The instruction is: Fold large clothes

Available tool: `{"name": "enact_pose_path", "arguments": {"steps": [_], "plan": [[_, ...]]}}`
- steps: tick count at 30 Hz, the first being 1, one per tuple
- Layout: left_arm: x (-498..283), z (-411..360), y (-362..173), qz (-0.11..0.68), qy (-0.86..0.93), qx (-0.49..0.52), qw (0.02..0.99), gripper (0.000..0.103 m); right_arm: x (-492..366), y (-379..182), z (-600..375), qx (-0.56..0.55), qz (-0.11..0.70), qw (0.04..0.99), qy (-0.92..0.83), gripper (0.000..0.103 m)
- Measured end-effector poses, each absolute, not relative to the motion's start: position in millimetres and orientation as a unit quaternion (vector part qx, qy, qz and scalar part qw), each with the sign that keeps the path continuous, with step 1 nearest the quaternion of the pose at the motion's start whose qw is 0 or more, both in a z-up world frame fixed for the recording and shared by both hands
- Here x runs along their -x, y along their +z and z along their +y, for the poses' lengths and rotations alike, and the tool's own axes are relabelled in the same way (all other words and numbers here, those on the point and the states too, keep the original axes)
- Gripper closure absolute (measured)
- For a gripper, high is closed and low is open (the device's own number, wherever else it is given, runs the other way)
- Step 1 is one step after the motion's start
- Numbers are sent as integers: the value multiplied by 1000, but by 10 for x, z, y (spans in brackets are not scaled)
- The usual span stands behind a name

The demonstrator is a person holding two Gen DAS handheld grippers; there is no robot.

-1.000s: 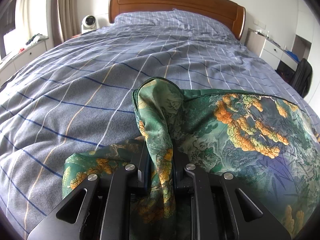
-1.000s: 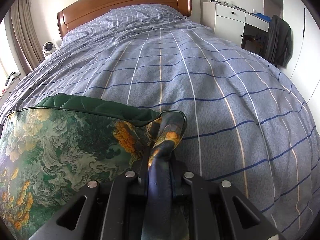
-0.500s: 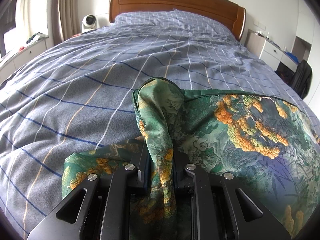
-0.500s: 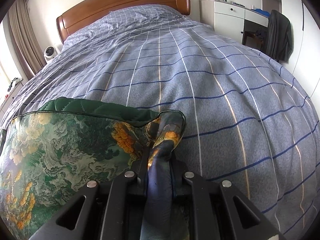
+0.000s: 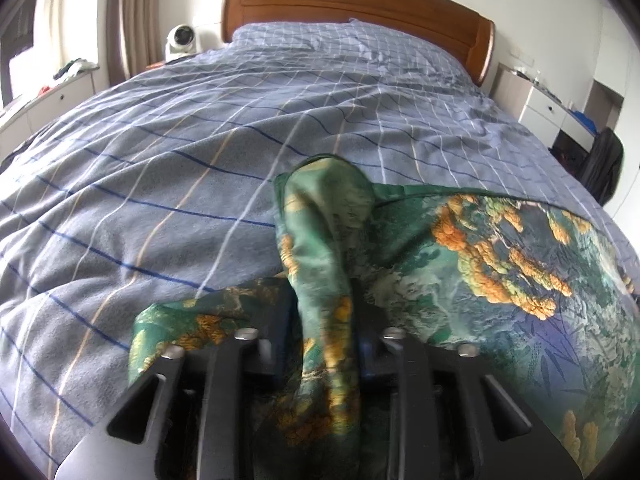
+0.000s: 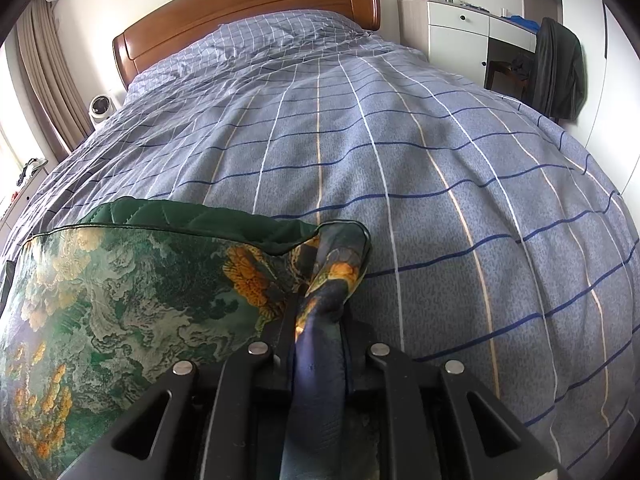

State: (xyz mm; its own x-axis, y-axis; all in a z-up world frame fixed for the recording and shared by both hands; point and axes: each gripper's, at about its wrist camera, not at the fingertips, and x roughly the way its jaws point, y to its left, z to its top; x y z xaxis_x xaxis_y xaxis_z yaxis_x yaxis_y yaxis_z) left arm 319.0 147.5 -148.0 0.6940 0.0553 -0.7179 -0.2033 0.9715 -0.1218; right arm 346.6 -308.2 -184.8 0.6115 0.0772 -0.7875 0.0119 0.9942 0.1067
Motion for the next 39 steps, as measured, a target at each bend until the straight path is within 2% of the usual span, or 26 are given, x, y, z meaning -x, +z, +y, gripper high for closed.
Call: {"name": "enact_pose_path", "arguments": {"steps": [1,2,3,5,6,7,11,16,21,25,27,32,39], "plan": [[-3184,1519,-1446,390,76,107,911,46,-3462,-1831,-3095,-54,441,896,18,82],[-3173,1582,-1402,396,79,124,906,26,-3466,-1808,-3109,-57,444,894,20,81],[-3150,1645,-1358,399,76,140,903,16,-3474,-1779,-3128,-62,447,892,22,80],[-3051,1767,-1236,398,64,170,899,16,-3491,-1688,-3203,-77,456,886,25,64],[-2979,1803,-1147,399,65,169,899,16,-3488,-1636,-3252,-83,458,885,21,43],[-2925,1823,-1076,399,69,162,900,16,-3466,-1550,-3330,-90,456,885,13,31],[-2649,1670,-636,379,59,102,918,15,-3227,-1172,-3527,-90,408,908,-4,31],[-2595,903,-208,360,-43,58,930,7,-2803,-802,-3268,-61,377,921,80,31],[-2901,-2,-455,389,-116,40,913,7,-2527,-962,-2851,-60,402,895,182,31],[-3236,-393,-665,416,-122,35,901,7,-2562,-1453,-2936,-65,459,874,149,33],[-3480,-572,-726,423,-112,34,899,7,-2551,-1512,-2976,-96,450,875,151,31],[-3927,-694,-1154,492,-75,20,867,7,-2525,-1550,-2798,-52,436,888,135,31],[-3461,-745,-1061,474,-93,-31,875,7,-2552,-1595,-2951,-81,431,887,144,31]]}}
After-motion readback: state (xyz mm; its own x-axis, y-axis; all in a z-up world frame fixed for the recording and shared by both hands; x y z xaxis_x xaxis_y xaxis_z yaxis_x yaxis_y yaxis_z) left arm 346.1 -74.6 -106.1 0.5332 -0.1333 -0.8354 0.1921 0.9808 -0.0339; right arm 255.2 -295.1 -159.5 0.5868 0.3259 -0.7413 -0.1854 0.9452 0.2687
